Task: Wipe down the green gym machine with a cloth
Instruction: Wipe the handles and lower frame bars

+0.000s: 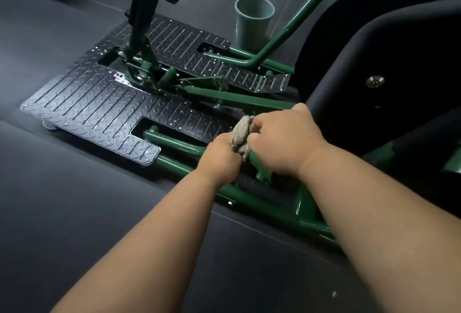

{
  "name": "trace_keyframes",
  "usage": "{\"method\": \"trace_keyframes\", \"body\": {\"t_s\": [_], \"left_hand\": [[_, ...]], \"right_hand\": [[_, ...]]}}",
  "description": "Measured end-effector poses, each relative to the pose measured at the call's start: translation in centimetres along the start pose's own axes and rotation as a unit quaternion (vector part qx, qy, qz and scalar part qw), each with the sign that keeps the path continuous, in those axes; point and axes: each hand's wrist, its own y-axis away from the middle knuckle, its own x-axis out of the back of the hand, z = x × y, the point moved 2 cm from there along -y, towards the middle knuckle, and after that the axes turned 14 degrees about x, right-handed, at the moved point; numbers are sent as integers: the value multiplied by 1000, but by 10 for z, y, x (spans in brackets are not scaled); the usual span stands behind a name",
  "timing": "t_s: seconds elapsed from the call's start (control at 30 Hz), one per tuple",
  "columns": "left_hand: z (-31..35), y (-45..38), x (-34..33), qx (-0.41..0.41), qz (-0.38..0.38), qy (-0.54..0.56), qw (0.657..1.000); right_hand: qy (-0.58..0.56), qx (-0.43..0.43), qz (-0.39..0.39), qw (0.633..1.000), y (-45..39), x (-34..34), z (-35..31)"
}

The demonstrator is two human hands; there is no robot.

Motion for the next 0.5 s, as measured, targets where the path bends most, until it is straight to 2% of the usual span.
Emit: {"method": "trace_keyframes", "body": {"t_s": [0.17,0.27,0.37,0.5], "left_hand": [[23,29,24,-4,-40,-22,999],[41,54,41,-17,-57,-29,998],[48,72,63,24,-63,32,997],[60,82,86,-9,-113,30,993]], "right_hand": [[-18,-45,9,999,5,-4,-14],[-59,-42,3,997,13,4,-30],[-170,-54,7,984,20,16,-43],[-309,-121,21,943,29,33,-46]]}}
